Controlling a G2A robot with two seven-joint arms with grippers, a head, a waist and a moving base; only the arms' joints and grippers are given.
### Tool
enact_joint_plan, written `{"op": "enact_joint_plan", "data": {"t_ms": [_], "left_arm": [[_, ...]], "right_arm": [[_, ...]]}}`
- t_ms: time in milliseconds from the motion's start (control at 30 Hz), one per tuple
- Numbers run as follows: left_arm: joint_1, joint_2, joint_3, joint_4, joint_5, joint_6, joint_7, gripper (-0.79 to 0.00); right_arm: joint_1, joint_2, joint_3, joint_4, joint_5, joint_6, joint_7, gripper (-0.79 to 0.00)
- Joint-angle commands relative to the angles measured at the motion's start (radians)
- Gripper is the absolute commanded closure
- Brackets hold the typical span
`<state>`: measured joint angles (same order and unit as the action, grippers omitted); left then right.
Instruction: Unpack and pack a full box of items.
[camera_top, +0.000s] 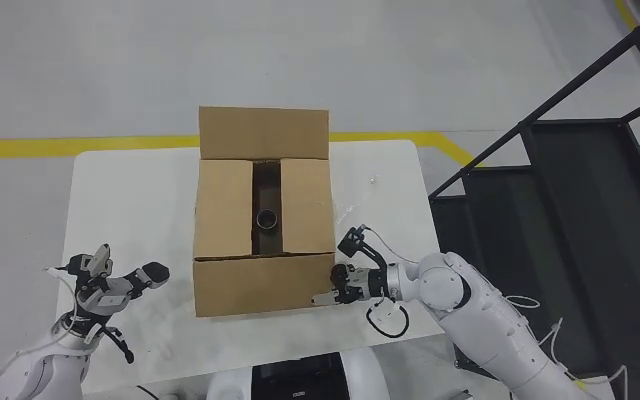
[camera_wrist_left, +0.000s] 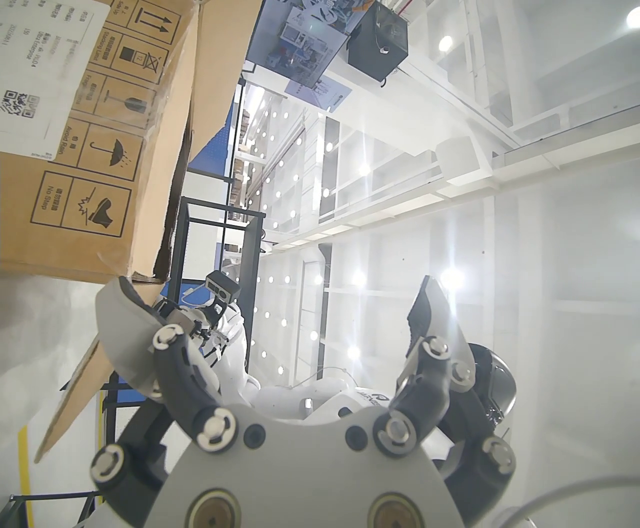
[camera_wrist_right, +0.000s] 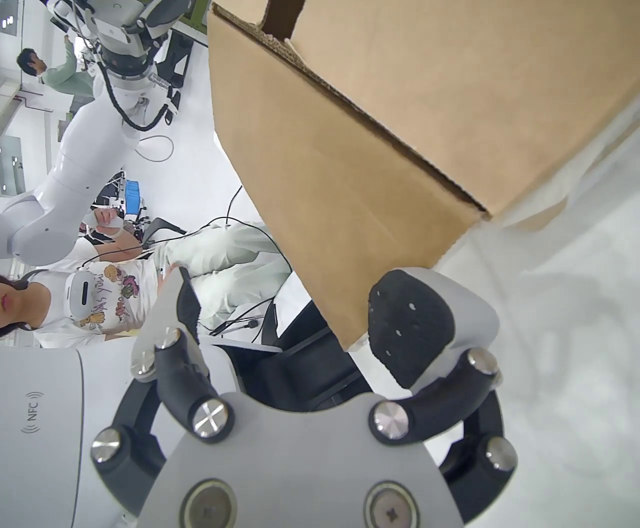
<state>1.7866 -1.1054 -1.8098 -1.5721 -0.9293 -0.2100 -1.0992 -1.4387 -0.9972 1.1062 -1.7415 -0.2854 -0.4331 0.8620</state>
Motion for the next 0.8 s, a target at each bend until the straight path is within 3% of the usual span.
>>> {"op": "enact_joint_plan", "data": {"t_ms": [0,367,767], "left_arm": [[0.004,0.000,-0.004,-0.002,-0.003,-0.001,-0.002,-0.785],[0.009,-0.004,-0.006,-0.004,-0.014,-0.005,-0.012,-0.785],[0.019,-0.005,-0.022,-0.002,-0.022,-0.010,-0.023,-0.785]], "right_arm": [[-0.002,0.001,0.005,-0.011,0.045,0.008,0.009,-0.785],[-0.062,0.031,0.146,-0.175,0.208,0.046,0.088,-0.785],[-0.120,0.029,0.036,-0.238,0.121,0.064,0.095,-0.785]]}}
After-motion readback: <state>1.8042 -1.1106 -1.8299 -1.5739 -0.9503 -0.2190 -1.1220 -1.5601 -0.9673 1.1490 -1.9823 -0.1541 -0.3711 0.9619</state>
